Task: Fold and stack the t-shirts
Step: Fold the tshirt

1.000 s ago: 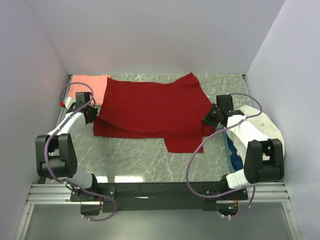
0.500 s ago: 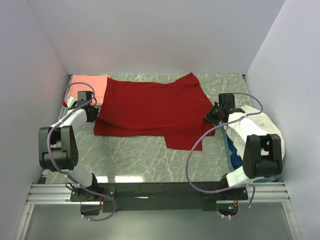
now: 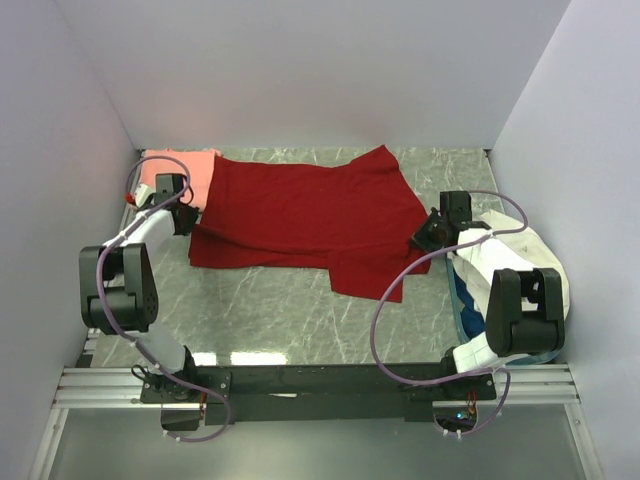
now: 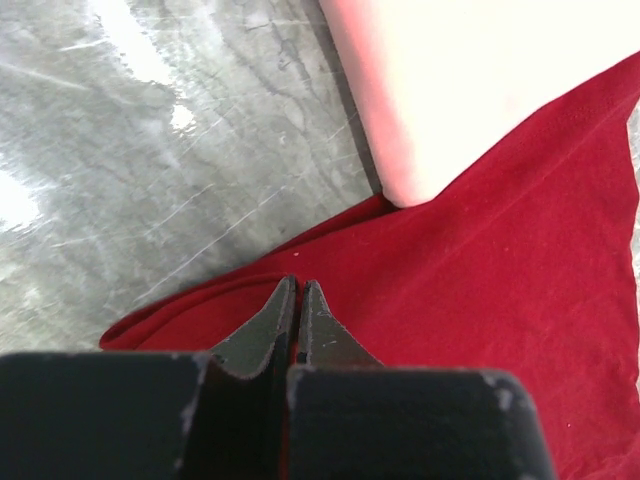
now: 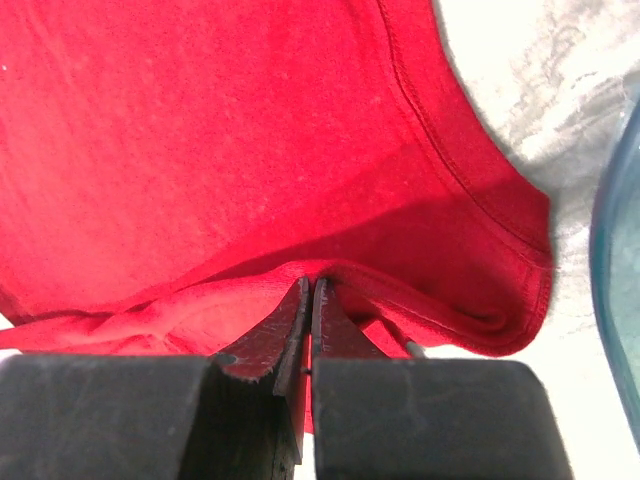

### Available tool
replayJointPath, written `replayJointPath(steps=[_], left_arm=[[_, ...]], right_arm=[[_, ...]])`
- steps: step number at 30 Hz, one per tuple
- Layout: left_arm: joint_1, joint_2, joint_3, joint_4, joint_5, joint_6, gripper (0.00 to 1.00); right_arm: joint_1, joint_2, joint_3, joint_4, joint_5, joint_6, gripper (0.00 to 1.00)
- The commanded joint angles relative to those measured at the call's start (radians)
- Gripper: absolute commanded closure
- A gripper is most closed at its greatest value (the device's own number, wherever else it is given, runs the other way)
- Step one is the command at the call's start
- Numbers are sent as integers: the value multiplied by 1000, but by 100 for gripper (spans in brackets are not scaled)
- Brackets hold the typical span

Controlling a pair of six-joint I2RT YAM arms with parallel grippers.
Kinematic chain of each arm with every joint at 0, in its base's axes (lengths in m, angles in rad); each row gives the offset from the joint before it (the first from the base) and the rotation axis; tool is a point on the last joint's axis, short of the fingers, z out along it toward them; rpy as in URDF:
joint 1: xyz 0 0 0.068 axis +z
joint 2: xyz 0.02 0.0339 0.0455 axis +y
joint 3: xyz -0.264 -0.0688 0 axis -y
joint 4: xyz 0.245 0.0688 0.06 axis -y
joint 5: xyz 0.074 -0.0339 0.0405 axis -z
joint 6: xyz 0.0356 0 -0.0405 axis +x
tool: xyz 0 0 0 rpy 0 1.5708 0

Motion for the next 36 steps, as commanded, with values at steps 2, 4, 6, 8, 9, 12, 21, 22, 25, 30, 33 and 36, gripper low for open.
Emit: replayJointPath(steps=[2, 4, 6, 8, 9, 12, 21, 22, 25, 30, 33, 36], left_arm=[[-4, 46, 73, 17, 16, 19, 99], [-6, 66, 84, 30, 31, 28, 99], [-9, 78, 90, 37, 42, 36, 99], [-9, 88, 93, 53, 59, 45, 98], [-9, 91, 95, 56, 65, 48, 96], [-9, 66, 83, 77, 77, 60, 70], [-9, -76, -8, 62, 33, 25, 37], [-9, -93, -22, 59, 28, 18, 35], [-9, -155, -84, 60, 18, -8, 33], [-9, -268, -207, 96, 25, -51, 32], [-9, -322, -250, 100, 27, -55, 32], [-7, -366, -273, 97, 25, -48, 31]], right_arm=[[-12, -6, -10, 47, 1, -12, 100], [-14, -3, -6, 47, -8, -15, 100], [-13, 3, 0, 47, -16, -21, 98], [-12, 4, 6, 44, -25, -30, 81], [-12, 6, 16, 41, -28, -33, 74], [-13, -3, 29, 20, -31, -52, 52], [13, -135, -18, -63, 32, -64, 48], [17, -163, -30, -66, 38, -61, 48], [55, -203, -81, -91, 72, -46, 49], [193, -258, -159, -131, 162, 30, 50], [239, -269, -213, -121, 176, 82, 50], [252, -286, -259, -112, 208, 112, 50]])
